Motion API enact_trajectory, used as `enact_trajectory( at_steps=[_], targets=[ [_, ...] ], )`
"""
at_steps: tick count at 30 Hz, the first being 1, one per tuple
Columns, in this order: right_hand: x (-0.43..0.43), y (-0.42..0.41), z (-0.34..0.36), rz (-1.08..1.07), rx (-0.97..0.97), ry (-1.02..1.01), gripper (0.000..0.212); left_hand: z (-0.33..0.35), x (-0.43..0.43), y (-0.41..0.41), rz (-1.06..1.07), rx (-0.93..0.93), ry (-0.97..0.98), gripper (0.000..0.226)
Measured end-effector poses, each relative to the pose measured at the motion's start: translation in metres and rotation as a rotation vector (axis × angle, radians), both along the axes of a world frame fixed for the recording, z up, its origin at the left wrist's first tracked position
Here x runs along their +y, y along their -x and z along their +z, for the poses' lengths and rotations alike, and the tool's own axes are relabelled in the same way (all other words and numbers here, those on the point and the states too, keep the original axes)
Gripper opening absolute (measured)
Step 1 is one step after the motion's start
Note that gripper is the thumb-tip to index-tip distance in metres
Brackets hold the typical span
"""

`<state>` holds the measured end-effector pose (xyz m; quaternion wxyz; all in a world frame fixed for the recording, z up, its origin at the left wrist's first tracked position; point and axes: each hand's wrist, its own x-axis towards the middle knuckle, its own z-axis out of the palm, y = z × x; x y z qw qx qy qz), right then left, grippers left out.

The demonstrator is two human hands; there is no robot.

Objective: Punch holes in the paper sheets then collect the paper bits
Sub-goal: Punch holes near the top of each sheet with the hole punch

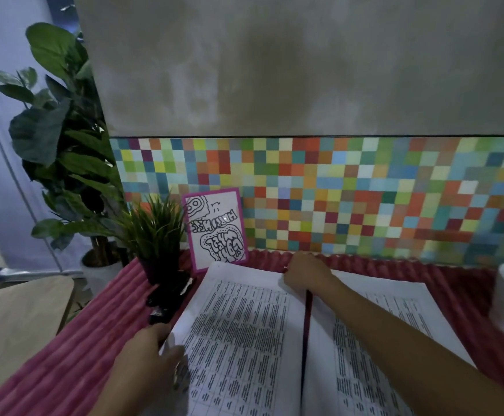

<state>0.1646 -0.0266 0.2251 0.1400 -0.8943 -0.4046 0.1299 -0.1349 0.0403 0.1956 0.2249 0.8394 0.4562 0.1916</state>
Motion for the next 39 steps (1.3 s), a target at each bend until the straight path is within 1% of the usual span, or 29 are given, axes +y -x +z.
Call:
enact_trajectory(
  at_steps=[4, 6, 7, 8, 9, 10, 11, 13, 15, 16, 17, 18, 20, 23, 25, 28, 33, 35, 37, 38, 39],
  targets=[
    [0.002, 0.005, -0.002, 0.003, 0.037, 0.016, 0.028, -0.001, -0.001, -0.002, 0.038, 0.024, -0.005, 0.017],
    [-0.003, 0.000, 0.008, -0.003, 0.037, -0.038, 0.016, 0.001, 0.000, -0.006, 0.049, 0.062, -0.070, 0.015],
    [-0.007, -0.007, 0.014, -0.007, -0.002, -0.078, 0.013, 0.003, -0.001, -0.011, 0.037, 0.078, -0.114, 0.011],
    [-0.015, -0.015, 0.023, -0.023, -0.048, -0.123, 0.016, 0.006, -0.003, -0.018, 0.023, 0.085, -0.159, 0.014],
    [-0.022, -0.027, 0.030, -0.041, -0.097, -0.180, 0.017, 0.009, -0.007, -0.029, 0.009, 0.089, -0.200, 0.026],
    [-0.033, -0.037, 0.038, -0.070, -0.129, -0.221, 0.020, 0.011, -0.011, -0.042, -0.029, 0.059, -0.241, 0.035],
    [-0.043, -0.050, 0.043, -0.090, -0.150, -0.244, 0.021, 0.014, -0.019, -0.056, -0.090, -0.007, -0.277, 0.039],
    [-0.066, -0.074, 0.043, -0.084, -0.177, -0.176, 0.012, 0.017, -0.037, -0.089, -0.267, -0.138, -0.331, 0.036],
    [-0.085, -0.090, 0.033, -0.042, -0.138, -0.064, 0.023, 0.012, -0.056, -0.128, -0.459, -0.199, -0.321, 0.027],
    [-0.092, -0.094, 0.025, -0.028, -0.087, -0.017, 0.021, 0.006, -0.065, -0.149, -0.531, -0.214, -0.307, 0.026],
    [-0.096, -0.098, 0.014, -0.008, -0.046, 0.001, 0.019, 0.002, -0.073, -0.168, -0.569, -0.213, -0.286, 0.027],
    [-0.100, -0.097, 0.006, 0.000, 0.006, 0.002, 0.022, -0.004, -0.077, -0.187, -0.578, -0.204, -0.278, 0.029],
    [-0.101, -0.097, -0.011, 0.006, 0.069, -0.036, 0.034, -0.015, -0.080, -0.221, -0.547, -0.184, -0.278, 0.036],
    [-0.094, -0.104, -0.029, -0.053, 0.044, -0.059, 0.034, -0.021, -0.074, -0.250, -0.409, -0.035, -0.246, 0.039],
    [-0.091, -0.108, -0.035, -0.066, 0.067, -0.065, 0.034, -0.025, -0.072, -0.260, -0.345, -0.009, -0.257, 0.039],
    [-0.090, -0.111, -0.039, -0.131, 0.081, -0.094, 0.034, -0.035, -0.069, -0.268, -0.317, -0.078, -0.240, 0.036],
    [-0.089, -0.113, -0.043, -0.133, 0.090, -0.174, 0.037, -0.039, -0.064, -0.274, -0.297, -0.263, -0.163, 0.028],
    [-0.089, -0.114, -0.041, -0.115, 0.062, -0.217, 0.030, -0.038, -0.065, -0.275, -0.307, -0.307, -0.120, 0.020],
    [-0.090, -0.114, -0.039, -0.145, 0.039, -0.263, 0.021, -0.036, -0.065, -0.275, -0.320, -0.338, -0.097, 0.006],
    [-0.090, -0.115, -0.038, -0.161, 0.025, -0.285, 0.018, -0.035, -0.065, -0.274, -0.321, -0.349, -0.082, 0.006],
    [-0.089, -0.116, -0.038, -0.170, 0.007, -0.306, 0.015, -0.035, -0.064, -0.274, -0.321, -0.360, -0.071, 0.010]
  ],
)
